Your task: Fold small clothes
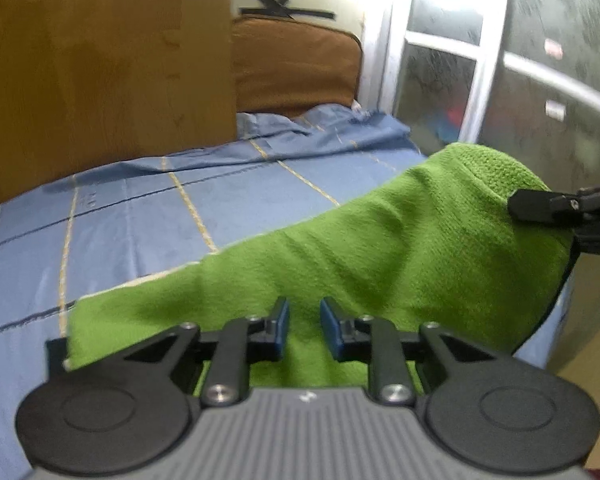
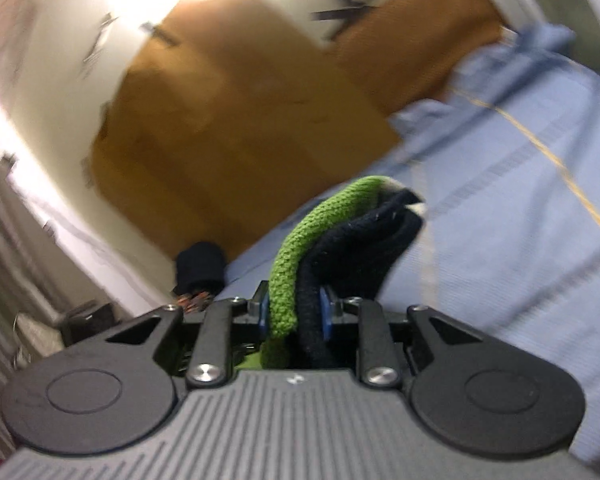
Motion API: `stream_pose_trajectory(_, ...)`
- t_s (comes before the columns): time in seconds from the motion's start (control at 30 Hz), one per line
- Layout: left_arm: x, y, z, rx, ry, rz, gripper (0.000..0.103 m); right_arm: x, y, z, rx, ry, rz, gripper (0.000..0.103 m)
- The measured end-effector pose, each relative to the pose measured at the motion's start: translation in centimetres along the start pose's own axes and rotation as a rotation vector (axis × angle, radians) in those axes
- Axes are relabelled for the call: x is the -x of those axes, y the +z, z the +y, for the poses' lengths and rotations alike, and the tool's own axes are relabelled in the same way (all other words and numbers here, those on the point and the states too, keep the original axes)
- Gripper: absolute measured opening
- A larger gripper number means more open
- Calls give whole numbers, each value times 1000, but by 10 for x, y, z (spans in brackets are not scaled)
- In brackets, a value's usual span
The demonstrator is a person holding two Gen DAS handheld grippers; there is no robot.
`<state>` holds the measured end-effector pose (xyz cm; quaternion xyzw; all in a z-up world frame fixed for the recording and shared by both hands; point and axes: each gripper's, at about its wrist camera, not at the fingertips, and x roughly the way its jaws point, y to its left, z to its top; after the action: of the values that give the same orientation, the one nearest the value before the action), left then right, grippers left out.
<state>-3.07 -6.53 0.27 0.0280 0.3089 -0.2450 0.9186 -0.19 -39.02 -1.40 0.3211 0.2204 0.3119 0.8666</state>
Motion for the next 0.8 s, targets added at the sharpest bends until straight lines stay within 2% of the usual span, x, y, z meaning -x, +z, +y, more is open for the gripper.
stream_pose_trajectory(0.03,10,1,11,30,6,-24,31,-5,2,13,33,18,8,27)
stream_pose_trajectory(0.1,28,2,34,86,35,-78,39,-15,6,34,92,54,23,27)
stream_pose_trajectory(0.2,56,-1,76,198,78,-130,39,-37,9,69,182,118,64,27)
stream_pose_trajectory(0.3,86,-10,117,321,110,-188,39,-71,4,100,260,186,145,26)
stream_pose_trajectory(0.43,120,-20,152,421,112,-270,40,-130,-16,129,361,187,294,26)
stream_pose_trajectory(0.53,132,-22,158,427,105,-313,43,-184,-42,127,438,107,399,25)
stream_pose_trajectory(0.6,131,-22,154,406,85,-316,43,-209,-58,114,490,57,427,24)
stream_pose_trajectory(0.67,123,-19,147,377,50,-308,43,-211,-59,107,481,105,408,24)
stream_pose_trajectory(0.73,111,-14,139,348,15,-291,45,-207,-60,109,505,92,407,25)
stream_pose_trajectory(0.8,94,-4,128,307,27,-258,45,-200,-63,114,567,98,395,31)
